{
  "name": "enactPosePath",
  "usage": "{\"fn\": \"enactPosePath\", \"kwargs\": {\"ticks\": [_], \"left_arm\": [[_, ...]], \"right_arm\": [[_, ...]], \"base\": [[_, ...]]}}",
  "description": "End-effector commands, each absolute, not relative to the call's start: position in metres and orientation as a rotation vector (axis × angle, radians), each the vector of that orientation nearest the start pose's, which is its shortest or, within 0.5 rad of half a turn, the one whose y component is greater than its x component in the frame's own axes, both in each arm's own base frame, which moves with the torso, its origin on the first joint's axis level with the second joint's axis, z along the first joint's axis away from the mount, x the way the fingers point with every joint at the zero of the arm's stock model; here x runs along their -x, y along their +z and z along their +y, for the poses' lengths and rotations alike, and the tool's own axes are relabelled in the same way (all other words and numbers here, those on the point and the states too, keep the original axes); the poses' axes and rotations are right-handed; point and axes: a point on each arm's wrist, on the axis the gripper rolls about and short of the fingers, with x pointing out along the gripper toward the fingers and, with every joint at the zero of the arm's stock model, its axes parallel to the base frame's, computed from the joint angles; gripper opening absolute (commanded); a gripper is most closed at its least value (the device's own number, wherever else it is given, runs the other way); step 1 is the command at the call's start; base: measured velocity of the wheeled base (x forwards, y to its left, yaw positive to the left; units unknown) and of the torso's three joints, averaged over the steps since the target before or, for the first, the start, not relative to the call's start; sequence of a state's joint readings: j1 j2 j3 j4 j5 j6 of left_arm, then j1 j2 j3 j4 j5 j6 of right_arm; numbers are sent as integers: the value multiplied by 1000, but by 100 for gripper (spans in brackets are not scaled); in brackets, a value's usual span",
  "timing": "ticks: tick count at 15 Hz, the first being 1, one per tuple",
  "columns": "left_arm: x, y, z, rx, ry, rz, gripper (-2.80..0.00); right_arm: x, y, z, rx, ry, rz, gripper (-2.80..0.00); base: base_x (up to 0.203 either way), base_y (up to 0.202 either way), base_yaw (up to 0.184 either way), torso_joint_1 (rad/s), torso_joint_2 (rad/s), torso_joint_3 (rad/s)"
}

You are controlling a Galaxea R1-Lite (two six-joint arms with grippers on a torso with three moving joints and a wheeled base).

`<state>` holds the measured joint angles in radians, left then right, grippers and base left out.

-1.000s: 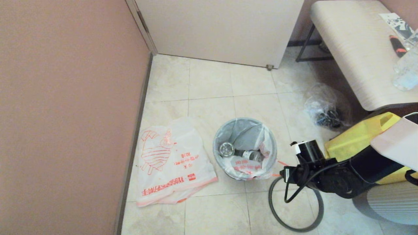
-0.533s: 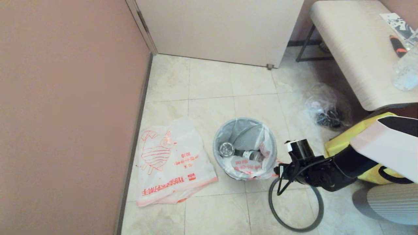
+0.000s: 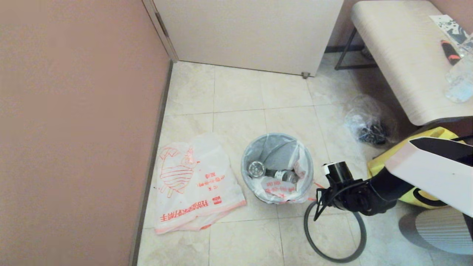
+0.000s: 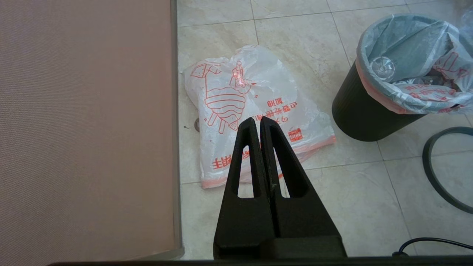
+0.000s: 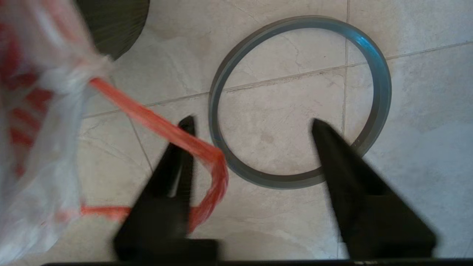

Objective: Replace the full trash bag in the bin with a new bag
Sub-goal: Place the trash bag on the floor

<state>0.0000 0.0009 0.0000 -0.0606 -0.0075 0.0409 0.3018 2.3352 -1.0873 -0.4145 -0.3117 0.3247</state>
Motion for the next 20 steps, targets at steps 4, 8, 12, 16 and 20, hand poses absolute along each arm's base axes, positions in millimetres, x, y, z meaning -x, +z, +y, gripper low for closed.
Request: {"fn": "enactPosePath", "kwargs": {"ticks": [4, 8, 12, 16, 20], "left_arm": [[21, 75, 0, -42, -7, -37, -280], [21, 75, 0, -42, -7, -37, -280], [21, 75, 0, -42, -7, -37, -280], [21, 75, 0, -42, -7, -37, -280], [21, 75, 0, -42, -7, -36, -280]], "right_arm": [[-388, -7, 114, -55, -141, 790, -280], [-387, 3, 115, -61, -135, 770, -280], [-376, 16, 123, -51, -116, 756, -280], [-368, 25, 128, -36, -123, 740, -280], [-366, 26, 135, -31, -105, 736, -280]], "base": [[0, 0, 0, 0, 0, 0], [0, 0, 0, 0, 0, 0], [0, 0, 0, 0, 0, 0], [0, 0, 0, 0, 0, 0], [0, 0, 0, 0, 0, 0]]}}
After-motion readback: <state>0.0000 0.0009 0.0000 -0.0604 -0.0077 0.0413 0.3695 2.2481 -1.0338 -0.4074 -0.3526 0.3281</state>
